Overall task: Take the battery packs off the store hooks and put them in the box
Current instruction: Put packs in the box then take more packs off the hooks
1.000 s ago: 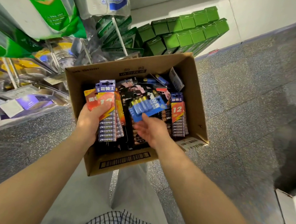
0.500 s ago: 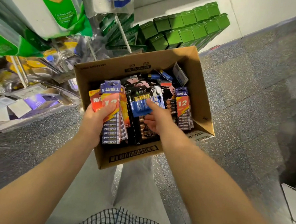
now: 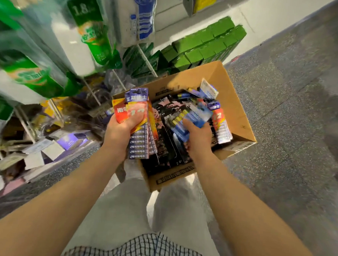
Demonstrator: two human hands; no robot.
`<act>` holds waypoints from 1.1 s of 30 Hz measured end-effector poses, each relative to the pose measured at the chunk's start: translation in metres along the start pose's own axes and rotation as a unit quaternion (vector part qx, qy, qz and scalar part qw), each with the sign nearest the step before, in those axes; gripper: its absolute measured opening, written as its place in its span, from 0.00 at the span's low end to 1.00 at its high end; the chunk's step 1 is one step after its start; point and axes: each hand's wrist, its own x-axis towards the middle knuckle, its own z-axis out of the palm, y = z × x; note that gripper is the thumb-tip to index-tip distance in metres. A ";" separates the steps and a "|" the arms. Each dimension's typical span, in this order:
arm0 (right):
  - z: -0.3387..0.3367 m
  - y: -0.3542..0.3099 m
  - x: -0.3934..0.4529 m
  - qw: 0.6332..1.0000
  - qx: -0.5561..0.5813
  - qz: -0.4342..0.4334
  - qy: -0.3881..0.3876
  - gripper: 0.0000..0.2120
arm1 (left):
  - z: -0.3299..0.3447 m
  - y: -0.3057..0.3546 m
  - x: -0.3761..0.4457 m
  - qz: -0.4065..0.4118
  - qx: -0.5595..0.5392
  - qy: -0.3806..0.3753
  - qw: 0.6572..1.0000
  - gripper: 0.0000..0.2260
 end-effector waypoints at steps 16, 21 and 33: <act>-0.006 -0.175 -0.256 0.873 -0.010 -0.311 -0.375 0.15 | -0.015 0.143 -0.227 0.309 -0.206 -0.021 0.928 0.16; 0.012 -0.207 -0.350 0.828 -0.002 -0.391 -0.402 0.07 | -0.043 0.199 -0.322 0.449 -0.230 0.048 0.862 0.04; 0.063 -0.286 -0.565 0.688 0.067 -0.502 -0.520 0.15 | -0.109 0.337 -0.518 0.665 -0.235 0.093 0.703 0.04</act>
